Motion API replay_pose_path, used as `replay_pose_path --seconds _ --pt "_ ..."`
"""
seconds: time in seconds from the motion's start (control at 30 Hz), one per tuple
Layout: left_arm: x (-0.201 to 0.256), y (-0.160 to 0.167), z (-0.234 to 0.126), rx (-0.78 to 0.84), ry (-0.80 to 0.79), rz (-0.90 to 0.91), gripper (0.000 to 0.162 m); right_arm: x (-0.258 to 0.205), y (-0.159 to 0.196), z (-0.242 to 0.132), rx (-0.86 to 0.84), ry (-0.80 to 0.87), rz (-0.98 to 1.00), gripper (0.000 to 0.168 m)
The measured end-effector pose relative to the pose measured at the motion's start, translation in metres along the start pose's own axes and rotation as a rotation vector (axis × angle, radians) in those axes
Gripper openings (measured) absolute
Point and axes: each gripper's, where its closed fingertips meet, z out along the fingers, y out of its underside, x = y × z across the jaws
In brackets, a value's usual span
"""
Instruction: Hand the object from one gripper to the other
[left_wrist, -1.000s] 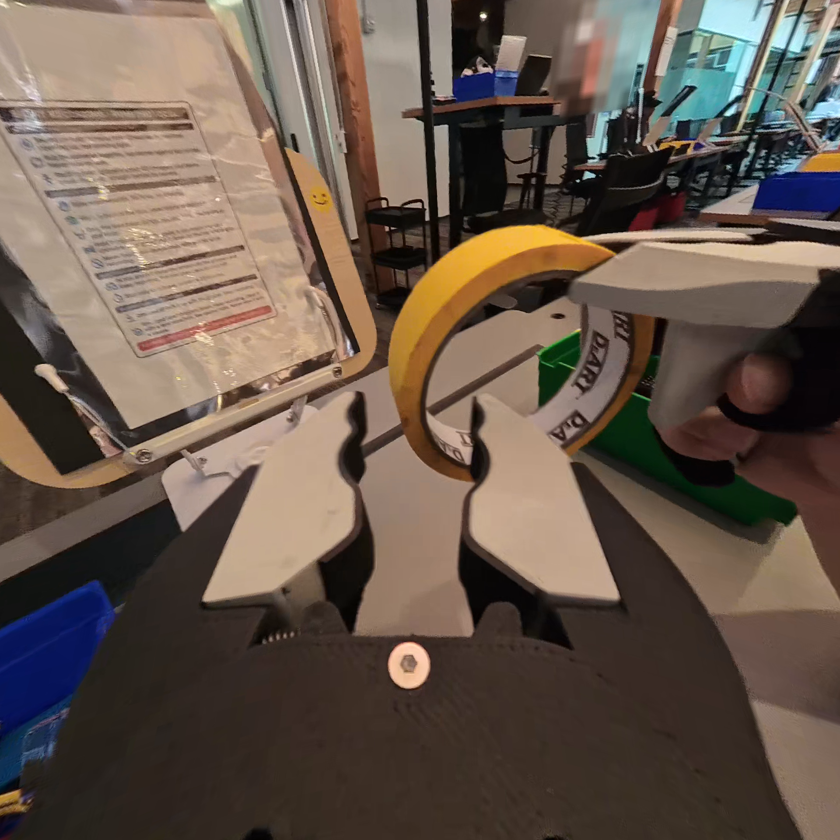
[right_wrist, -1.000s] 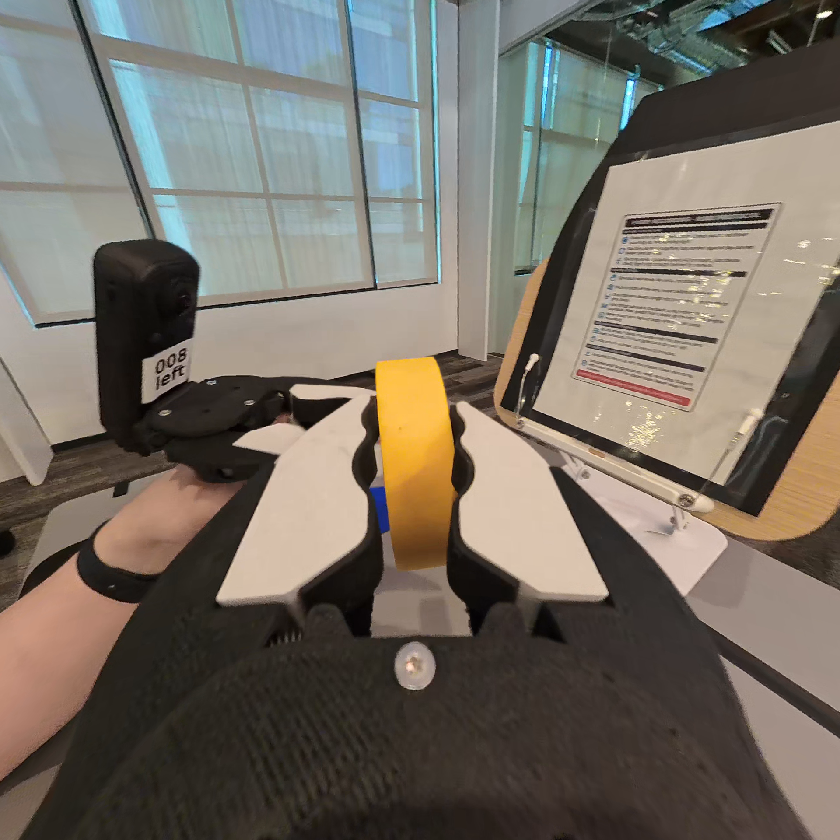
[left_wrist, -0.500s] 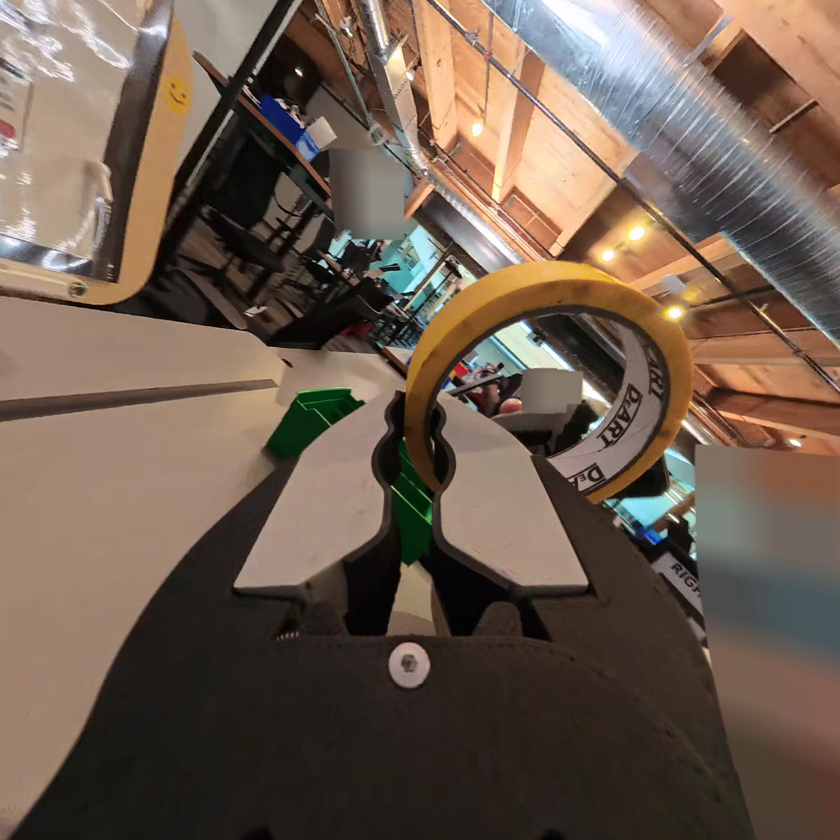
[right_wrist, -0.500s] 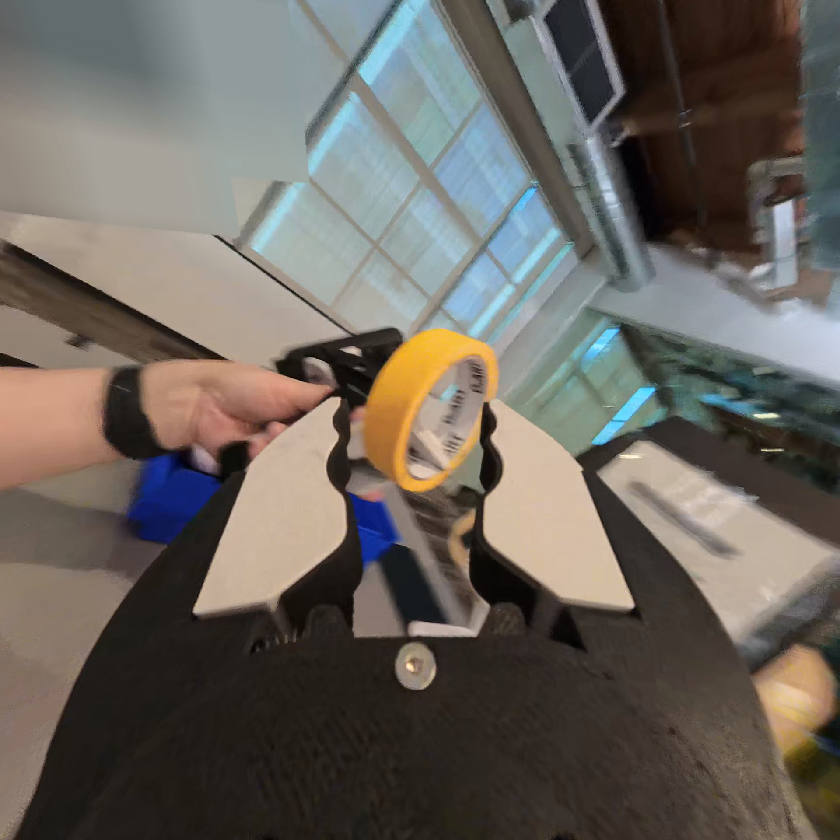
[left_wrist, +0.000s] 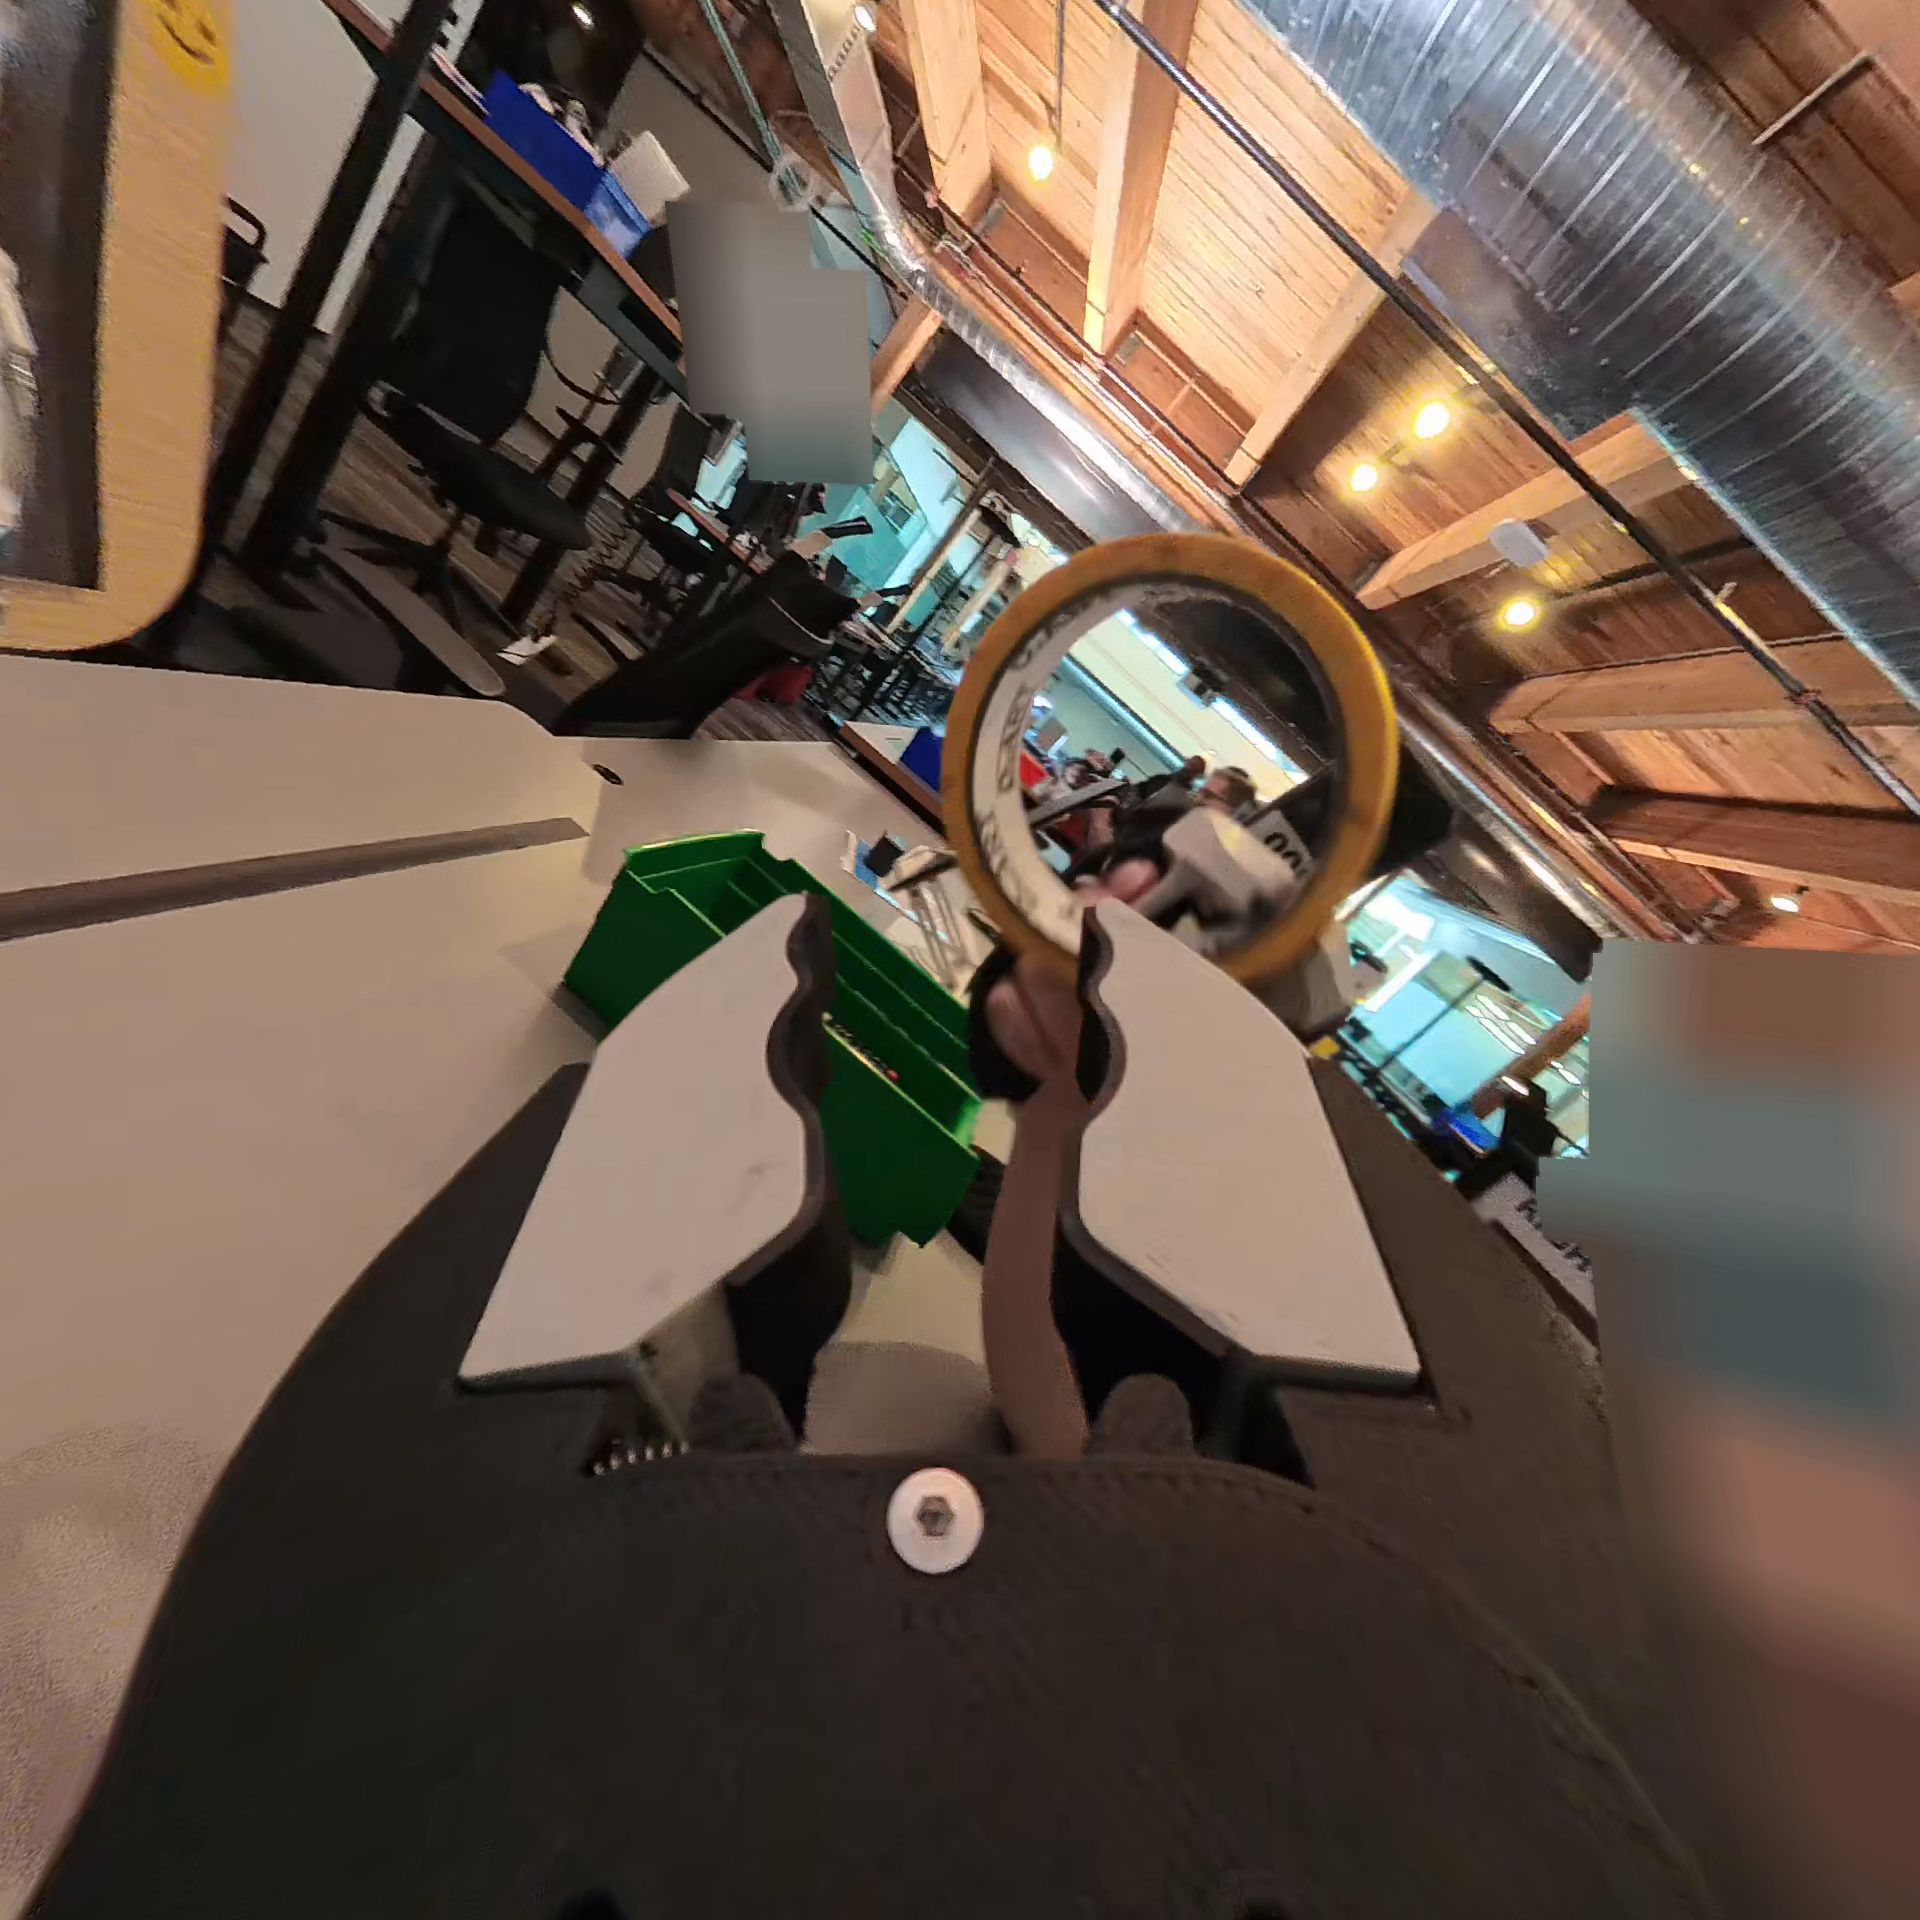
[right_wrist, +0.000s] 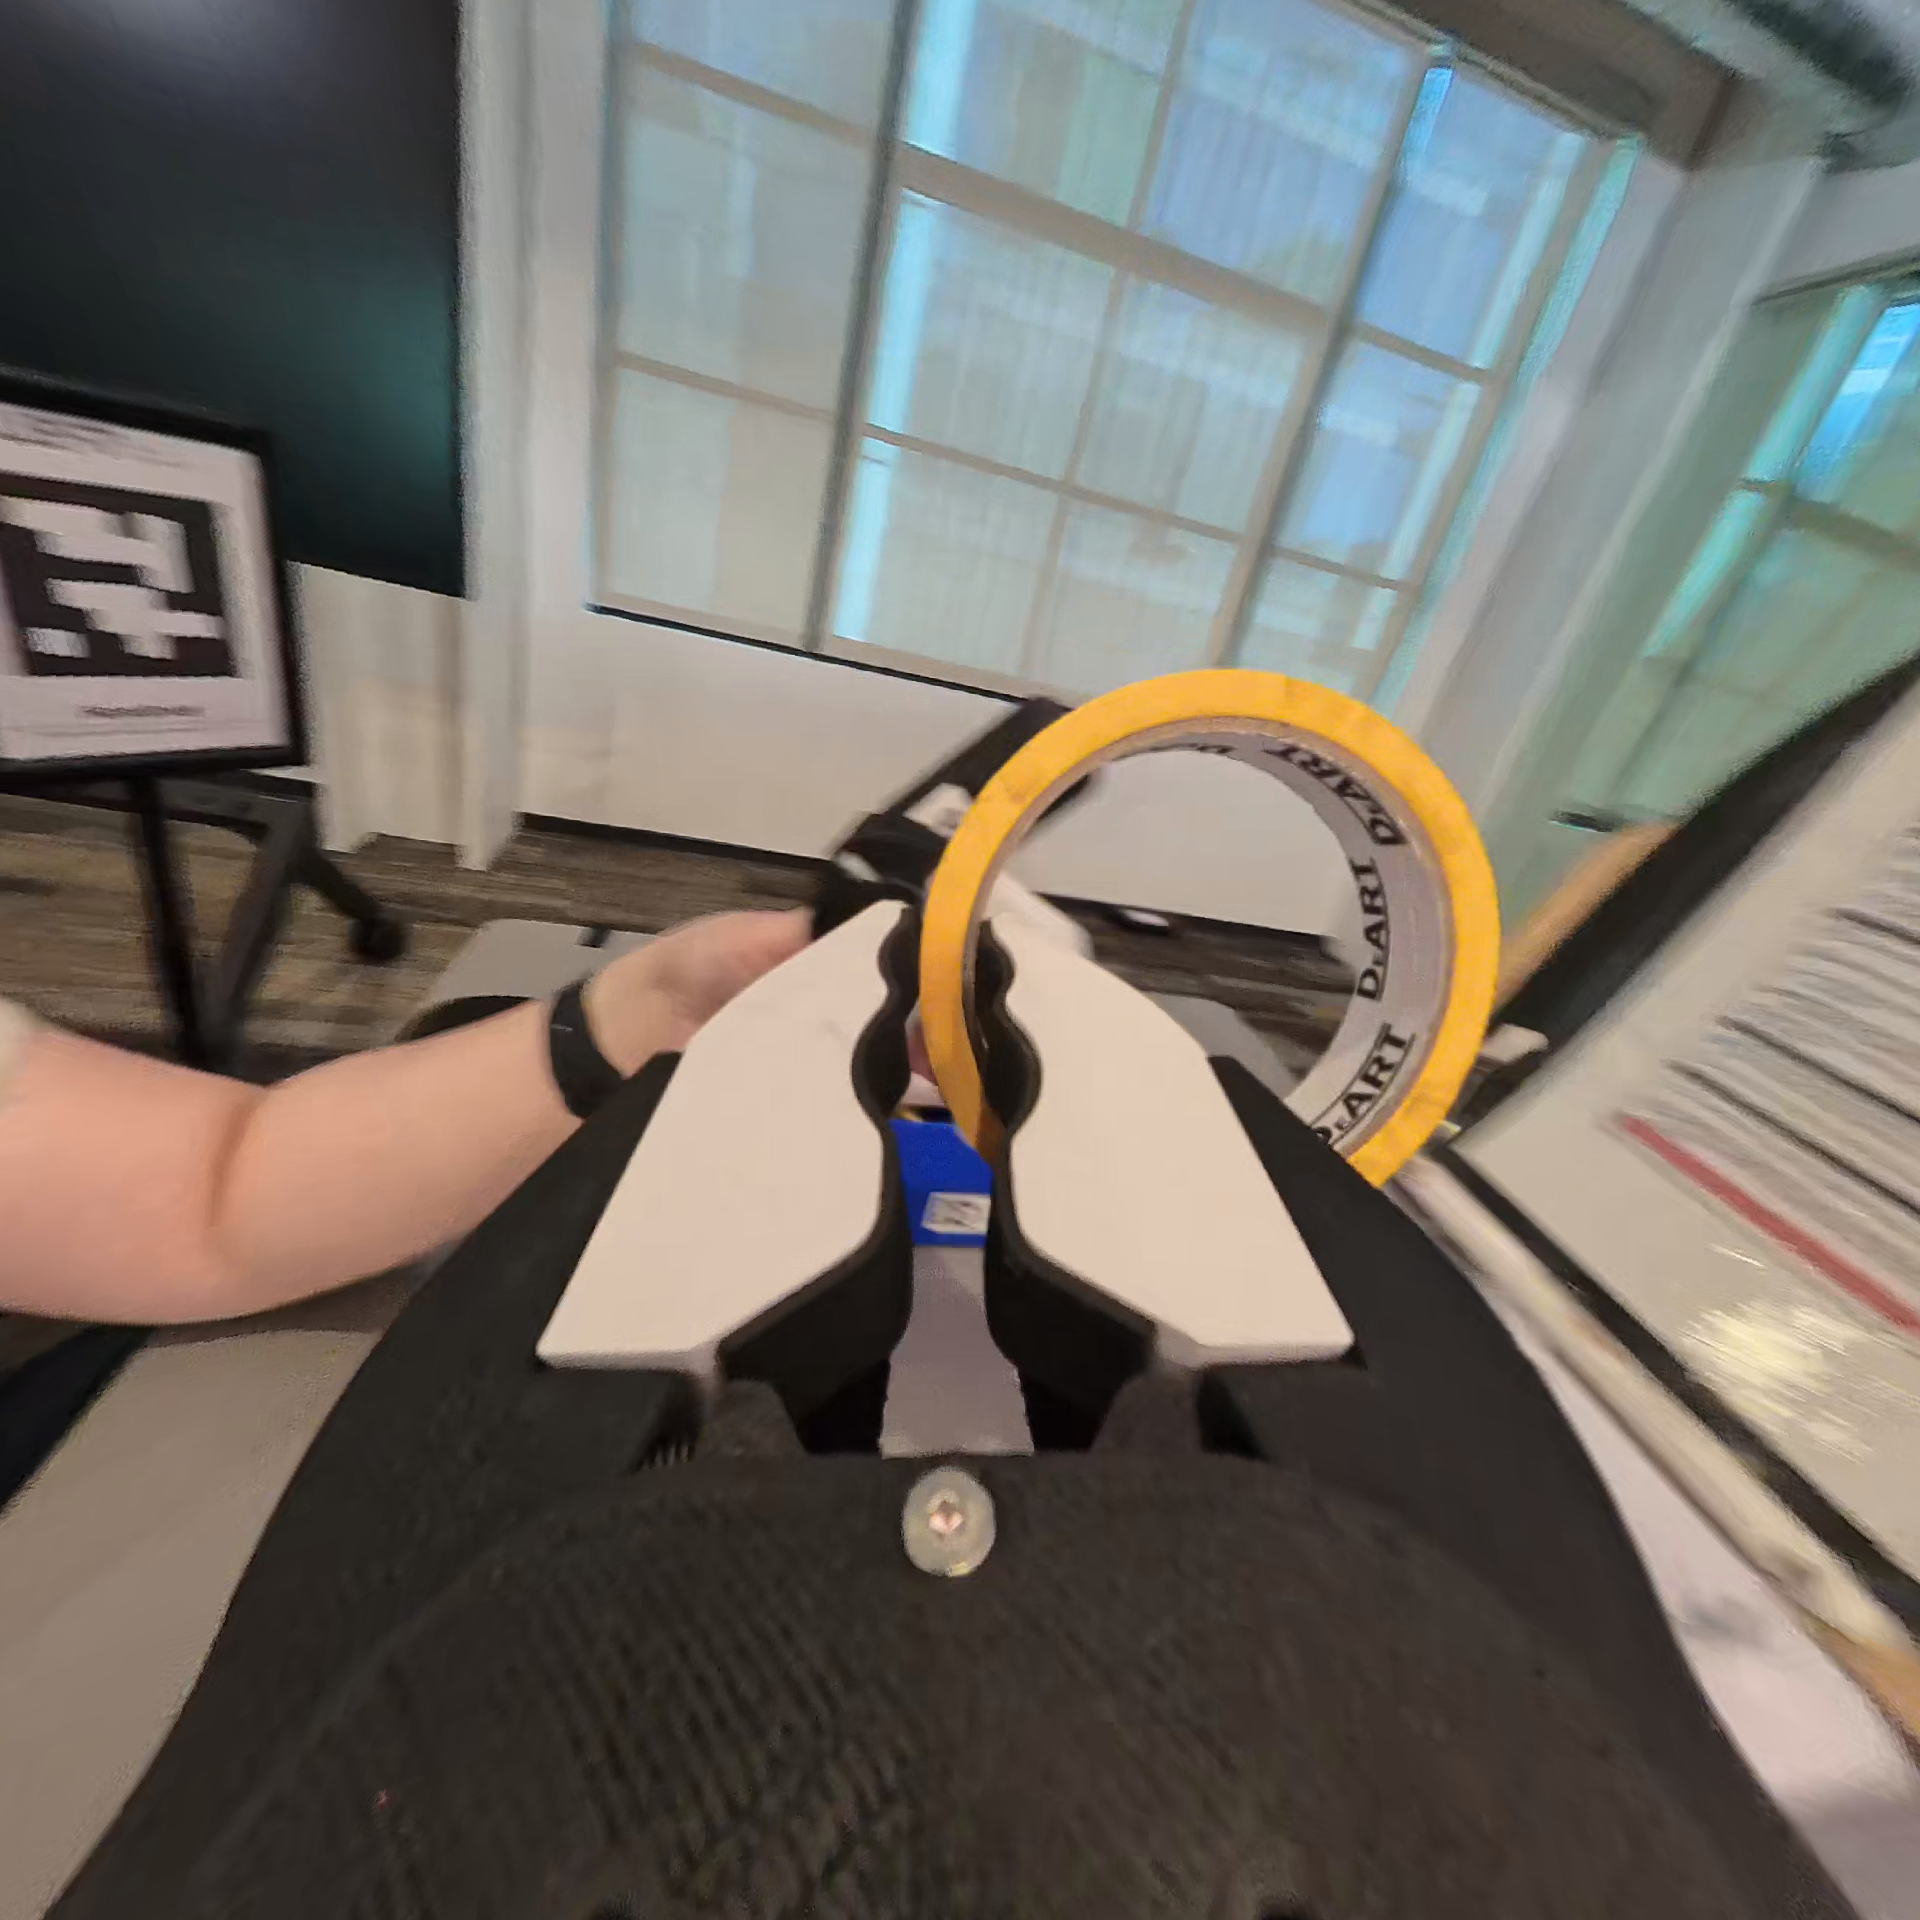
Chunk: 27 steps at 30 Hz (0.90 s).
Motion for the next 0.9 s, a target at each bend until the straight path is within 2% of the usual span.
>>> replay_pose_path --seconds 0.07,0.17,0.2,0.27,0.33,0.4,0.5,0.57,0.7,0.8,0.9 --pt "-0.005 -0.006 -0.008 0.009 -0.065 0.039 0.043 0.041 -0.008 -0.040 -0.088 0.239 -0.091 0.010" --pt "-0.002 -0.011 -0.017 0.004 -0.104 0.083 0.040 0.112 0.011 -0.149 -0.436 0.707 -0.187 0.010" --pt "0.000 -0.012 -0.019 -0.001 -0.109 0.091 0.038 0.128 0.025 -0.192 -0.558 0.838 -0.137 0.010" --pt "0.003 -0.011 -0.021 -0.013 -0.103 0.101 0.037 0.141 0.062 -0.266 -0.727 0.982 0.070 0.010" --pt "0.007 -0.010 -0.022 -0.022 -0.088 0.096 0.034 0.141 0.104 -0.320 -0.826 1.043 0.307 0.010" --pt "0.008 -0.009 -0.021 -0.027 -0.080 0.084 0.033 0.137 0.143 -0.359 -0.914 1.081 0.481 0.010" --pt "0.010 -0.007 -0.020 -0.034 -0.080 0.082 0.032 0.120 0.192 -0.378 -1.025 1.026 0.703 0.011" --pt "0.011 -0.004 -0.019 -0.047 -0.082 0.093 0.031 0.114 0.211 -0.380 -1.084 1.001 0.770 0.011" --pt "0.013 0.003 -0.014 -0.083 -0.082 0.102 0.031 0.124 0.233 -0.377 -1.075 1.003 0.818 0.011" --pt "0.012 0.010 -0.010 -0.121 -0.087 0.106 0.032 0.117 0.251 -0.384 -1.150 1.012 0.915 0.013" --pt "0.010 0.011 -0.013 -0.145 -0.118 0.123 0.033 0.112 0.244 -0.378 -1.105 1.003 1.007 0.023"
